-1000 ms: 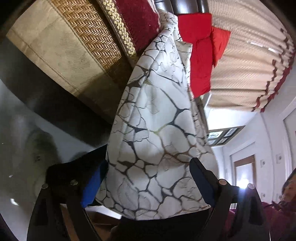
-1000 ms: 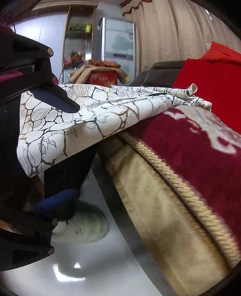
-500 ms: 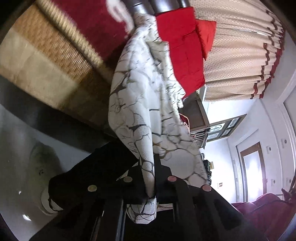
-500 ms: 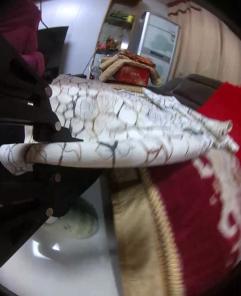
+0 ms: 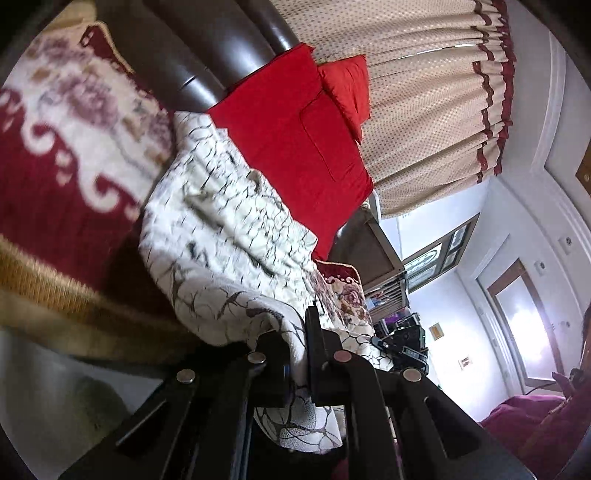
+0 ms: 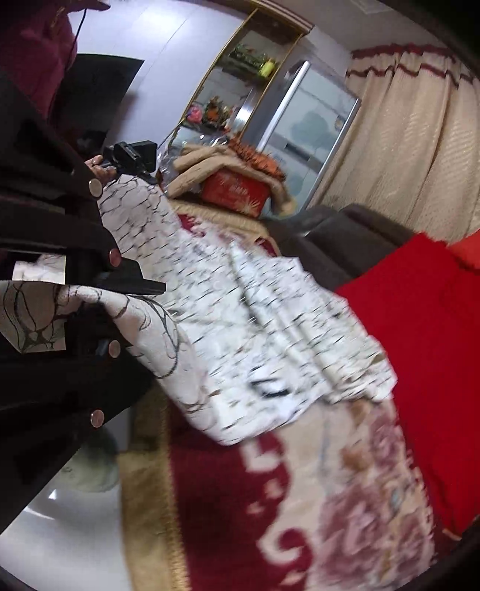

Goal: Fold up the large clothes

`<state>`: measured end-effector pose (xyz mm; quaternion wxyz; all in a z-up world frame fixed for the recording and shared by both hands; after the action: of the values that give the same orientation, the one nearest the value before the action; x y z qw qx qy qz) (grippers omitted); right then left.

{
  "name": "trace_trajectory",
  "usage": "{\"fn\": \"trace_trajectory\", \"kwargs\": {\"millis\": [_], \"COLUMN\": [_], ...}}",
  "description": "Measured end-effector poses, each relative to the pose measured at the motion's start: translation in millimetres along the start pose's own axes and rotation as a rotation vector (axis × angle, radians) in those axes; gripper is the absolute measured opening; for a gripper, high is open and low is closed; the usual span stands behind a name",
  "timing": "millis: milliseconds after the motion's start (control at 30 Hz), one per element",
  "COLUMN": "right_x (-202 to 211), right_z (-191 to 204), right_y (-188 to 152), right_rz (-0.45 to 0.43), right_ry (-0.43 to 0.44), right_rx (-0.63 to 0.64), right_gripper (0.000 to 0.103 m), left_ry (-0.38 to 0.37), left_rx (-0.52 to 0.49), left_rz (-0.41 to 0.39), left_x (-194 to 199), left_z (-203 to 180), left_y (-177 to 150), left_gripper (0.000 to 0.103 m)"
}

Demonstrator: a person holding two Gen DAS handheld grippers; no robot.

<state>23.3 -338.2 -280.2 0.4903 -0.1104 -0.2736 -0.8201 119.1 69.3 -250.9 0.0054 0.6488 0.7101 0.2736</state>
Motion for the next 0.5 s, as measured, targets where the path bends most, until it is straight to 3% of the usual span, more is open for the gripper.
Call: {"fn": "trace_trajectory", "kwargs": {"millis": [200,333,500], "right_x": [4.7,15.0,23.0], "right_z": [6.4,-6.0,-37.1], "right_y": [53.7,121.4,226.9], "right_rz": [-0.069,-0.146,-0.268], "right_ry": [0.033,0.04,0.039], "right_rx": [-0.004,-0.042,-0.134], "right_gripper": [0.009,0.009,0.009], "left_ry": [0.033,0.088,0.154], "left_rx": [0.027,0.004,0.01], "left_rz": [-0.037,-0.039,-0.055], "left_x": [0.0,-9.2,-34.2], "left_z": [2.9,3.5,25.5], "left_y": [59.6,127.0,246.7], "left_gripper": [0.007,0.007,0.007]}}
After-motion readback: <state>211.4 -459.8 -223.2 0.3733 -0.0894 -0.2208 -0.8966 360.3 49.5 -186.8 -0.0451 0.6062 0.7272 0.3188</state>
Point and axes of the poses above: each gripper's, at about its wrist camera, not at the fingertips, and x roughly against the way its jaws point, z to its left, y to its top, the point moved 10 cm from there along -x, roughly the way its jaws point, and after that the axes turned 11 degrees about z, right-handed, at the moved point
